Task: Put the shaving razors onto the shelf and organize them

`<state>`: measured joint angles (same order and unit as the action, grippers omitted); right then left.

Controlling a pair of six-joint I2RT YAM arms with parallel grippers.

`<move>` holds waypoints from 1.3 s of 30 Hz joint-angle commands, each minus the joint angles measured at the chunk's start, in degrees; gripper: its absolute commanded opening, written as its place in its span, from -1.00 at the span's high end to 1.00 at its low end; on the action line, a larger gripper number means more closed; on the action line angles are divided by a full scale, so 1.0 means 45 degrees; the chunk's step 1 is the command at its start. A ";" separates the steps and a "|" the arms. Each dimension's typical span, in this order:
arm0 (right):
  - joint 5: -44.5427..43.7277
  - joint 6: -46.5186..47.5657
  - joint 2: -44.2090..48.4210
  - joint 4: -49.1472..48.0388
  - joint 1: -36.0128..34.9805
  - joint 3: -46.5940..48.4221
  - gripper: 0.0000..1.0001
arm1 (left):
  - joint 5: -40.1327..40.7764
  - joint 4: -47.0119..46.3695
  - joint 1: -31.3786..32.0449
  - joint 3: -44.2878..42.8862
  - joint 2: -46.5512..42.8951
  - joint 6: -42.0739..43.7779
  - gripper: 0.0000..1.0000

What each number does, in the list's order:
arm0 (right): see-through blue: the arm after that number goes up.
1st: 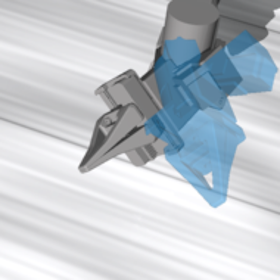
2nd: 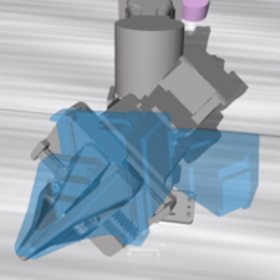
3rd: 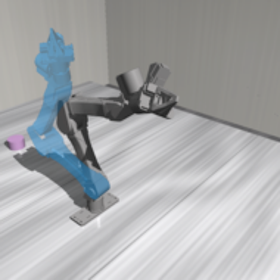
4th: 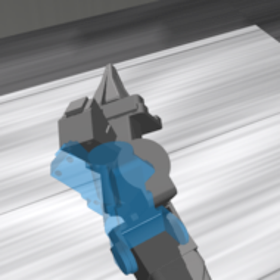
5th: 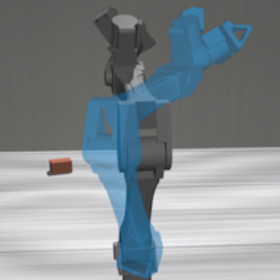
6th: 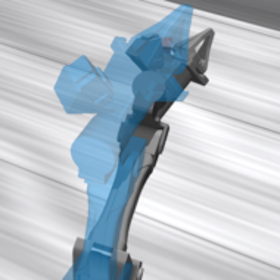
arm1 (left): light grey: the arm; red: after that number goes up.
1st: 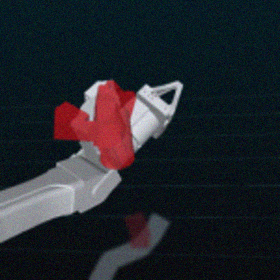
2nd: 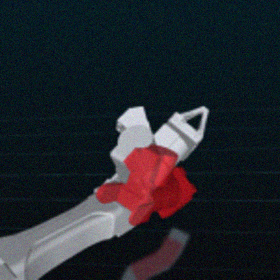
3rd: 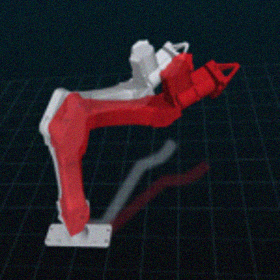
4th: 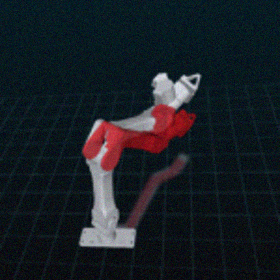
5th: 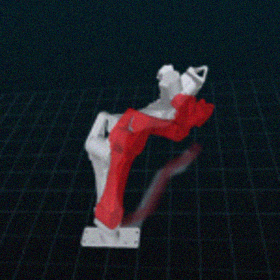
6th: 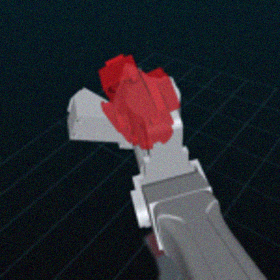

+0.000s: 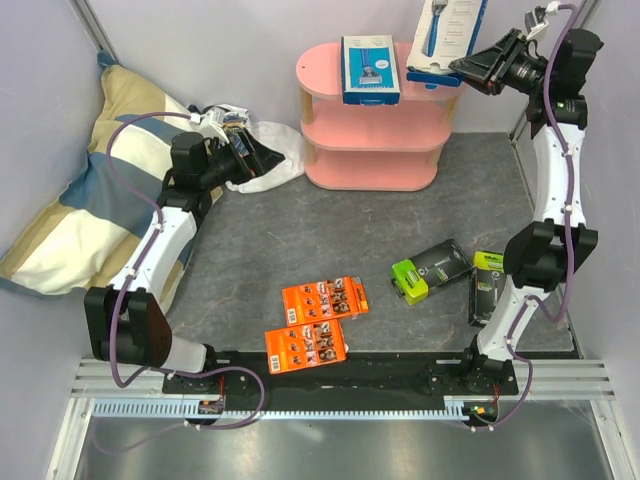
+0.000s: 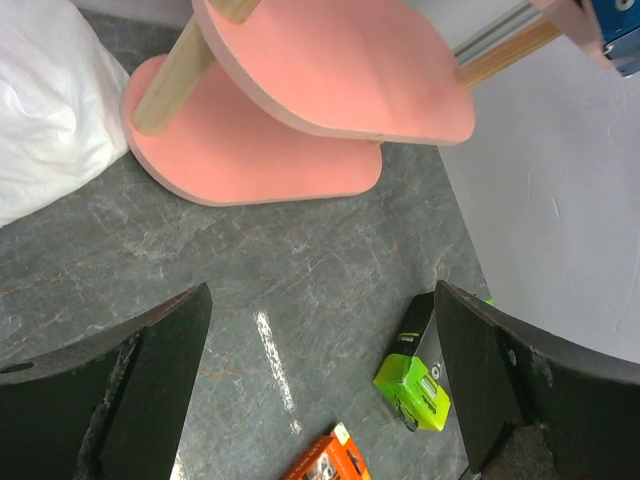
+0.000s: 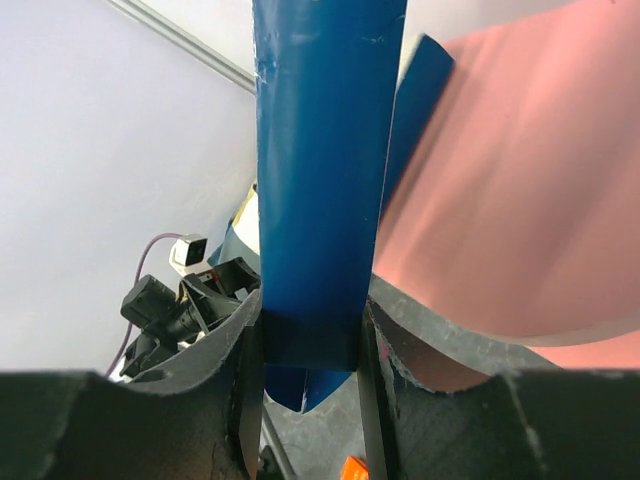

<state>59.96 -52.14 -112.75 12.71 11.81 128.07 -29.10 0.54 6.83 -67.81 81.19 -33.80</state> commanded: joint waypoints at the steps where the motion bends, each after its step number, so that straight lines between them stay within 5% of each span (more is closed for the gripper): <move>1: 0.0737 -0.0484 -0.0294 -0.0754 -0.0067 0.0290 0.46 | -0.0427 0.0174 -0.0014 -0.0732 0.0220 0.0597 -0.98; 24: 0.1635 -0.0425 -0.0413 -0.0578 0.0011 -0.1273 0.39 | -0.0486 0.0311 0.0064 -0.1259 0.0884 0.0520 -0.98; 39: 0.2319 -0.0347 -0.0160 -0.0578 -0.0027 -0.2014 0.30 | -0.0603 0.0662 0.0376 -0.3269 0.1821 0.0344 -0.98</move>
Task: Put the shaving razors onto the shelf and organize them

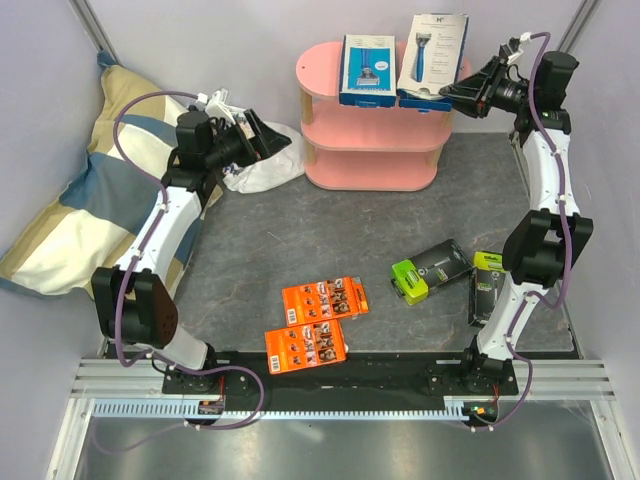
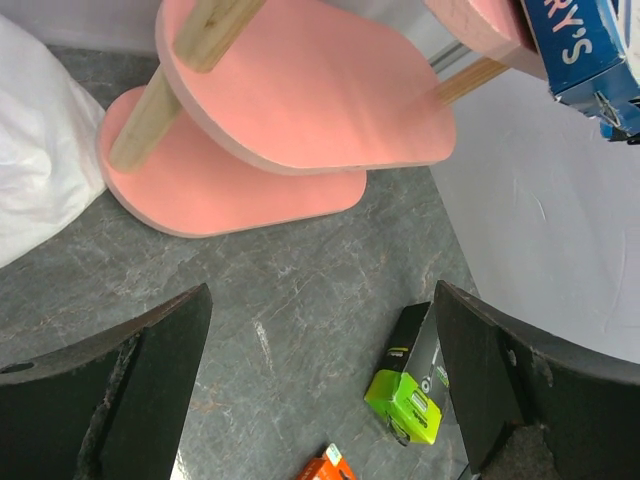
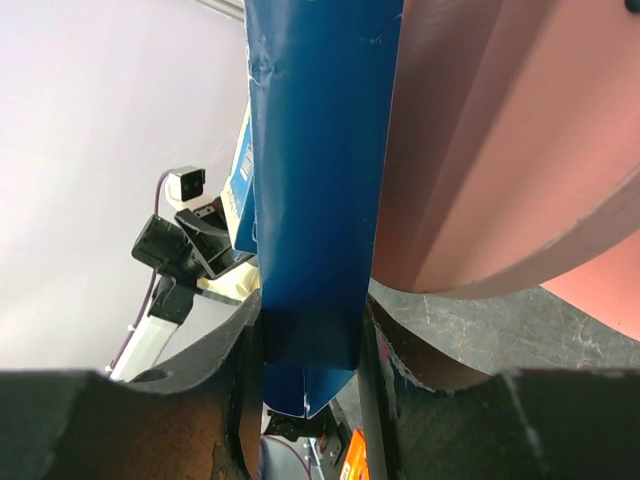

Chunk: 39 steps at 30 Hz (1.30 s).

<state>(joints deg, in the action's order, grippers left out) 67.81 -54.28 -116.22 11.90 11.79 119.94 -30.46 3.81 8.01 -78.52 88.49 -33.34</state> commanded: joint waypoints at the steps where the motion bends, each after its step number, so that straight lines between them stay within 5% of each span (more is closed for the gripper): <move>1: 0.0575 0.0129 0.0613 -0.0379 -0.0042 -0.0266 0.29 | -0.0302 -0.0066 0.0153 -0.1007 0.0277 0.0203 -0.98; 26: -0.0224 0.0402 0.1099 -0.0418 0.0172 -0.0442 -0.81 | -0.0185 0.0032 0.0466 -0.2453 0.1215 0.0085 -0.99; 39: -0.1726 0.1279 0.2195 0.0691 0.1148 -0.0544 -0.84 | 0.0030 0.0226 0.0466 -0.2336 0.1196 0.0300 -0.99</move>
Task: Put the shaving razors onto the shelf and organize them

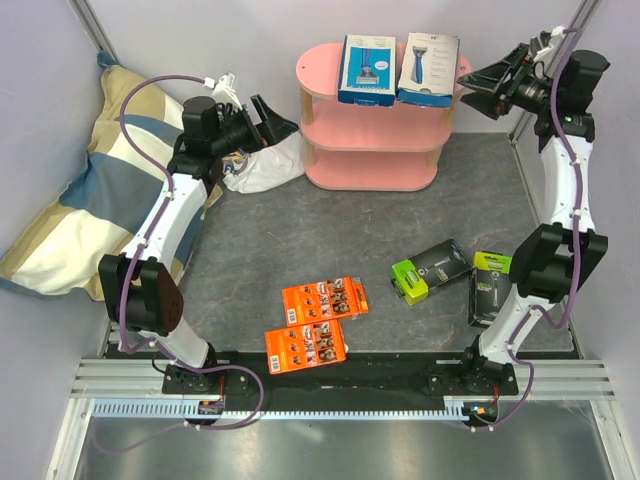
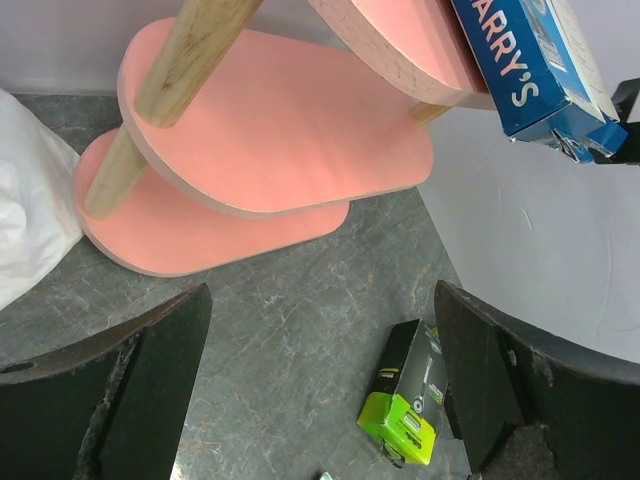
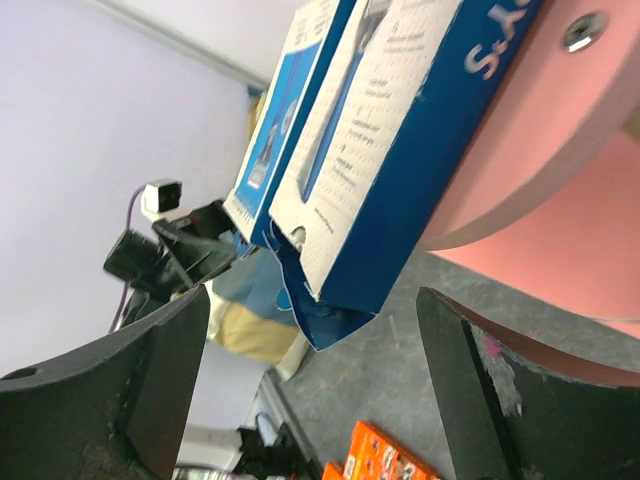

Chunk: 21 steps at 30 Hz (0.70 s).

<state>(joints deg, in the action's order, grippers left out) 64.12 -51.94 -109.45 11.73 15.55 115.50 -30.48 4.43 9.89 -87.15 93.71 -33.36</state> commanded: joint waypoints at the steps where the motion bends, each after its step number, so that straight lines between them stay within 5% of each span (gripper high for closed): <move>1: -0.1082 0.0994 0.0689 0.1295 0.0352 0.0620 -0.84 | 0.0054 0.0091 0.0048 -0.0398 0.0054 0.0324 -0.99; 13: -0.2041 0.0177 -0.2140 0.1535 0.0080 0.5032 -0.38 | 0.0191 0.0364 0.0067 -0.1060 0.0287 0.0481 -0.99; 21: -0.2588 -0.0098 -0.3606 0.1008 -0.0604 0.5856 -0.34 | -0.0102 0.0481 0.0107 -0.2077 0.0445 0.0461 -0.99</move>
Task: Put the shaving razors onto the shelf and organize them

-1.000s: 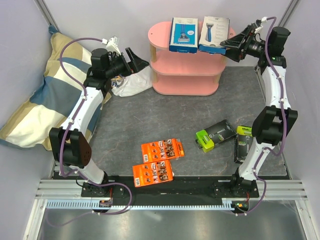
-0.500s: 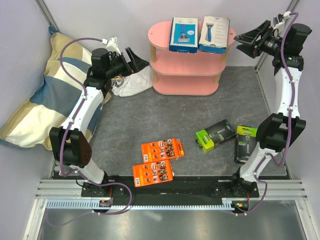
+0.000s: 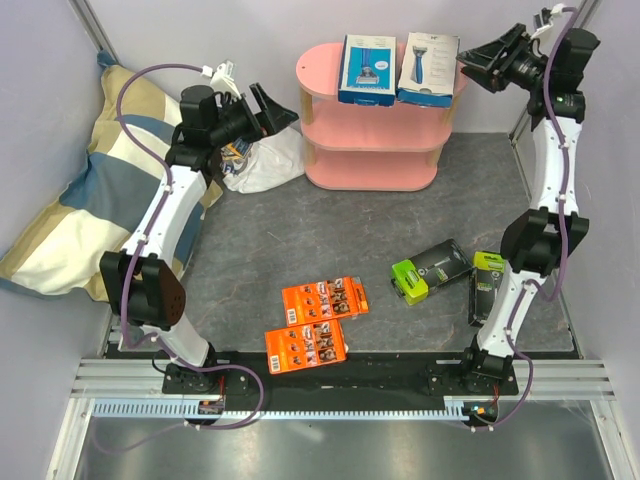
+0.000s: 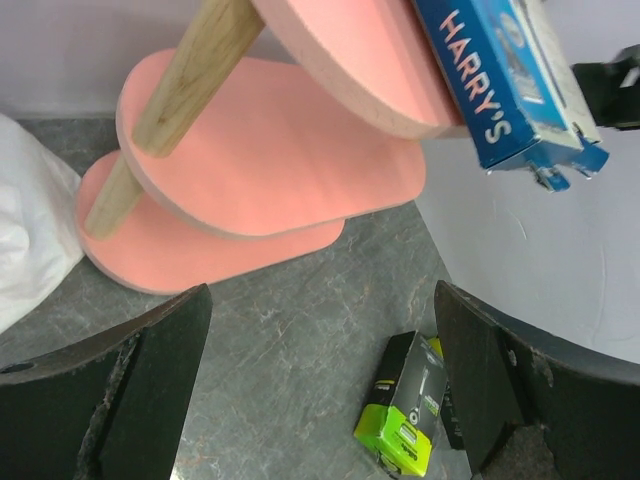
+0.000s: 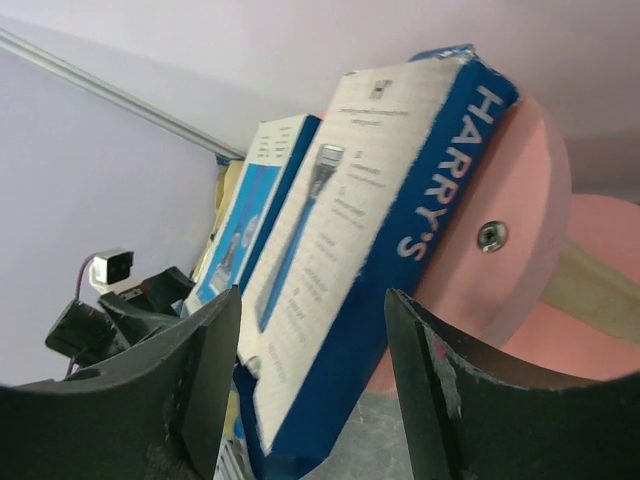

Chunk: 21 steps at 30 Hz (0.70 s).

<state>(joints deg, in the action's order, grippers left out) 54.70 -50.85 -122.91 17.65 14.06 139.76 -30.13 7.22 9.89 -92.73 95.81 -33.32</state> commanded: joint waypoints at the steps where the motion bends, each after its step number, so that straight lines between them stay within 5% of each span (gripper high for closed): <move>1: -0.0572 -0.0321 -0.0674 -0.0328 -0.0371 0.0465 -0.34 | -0.0199 -0.0121 0.0126 -0.0897 -0.0041 0.0452 -0.99; 21: -0.0904 -0.1004 -0.1593 -0.1637 -0.1231 0.0641 -0.35 | -0.0082 -0.0043 0.0224 -0.0566 -0.0256 0.0569 -0.99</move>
<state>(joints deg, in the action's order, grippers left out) 50.85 -54.30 -128.66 10.48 10.35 141.69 -30.17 7.62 10.59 -94.45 95.88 -33.28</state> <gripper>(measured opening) 0.669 0.991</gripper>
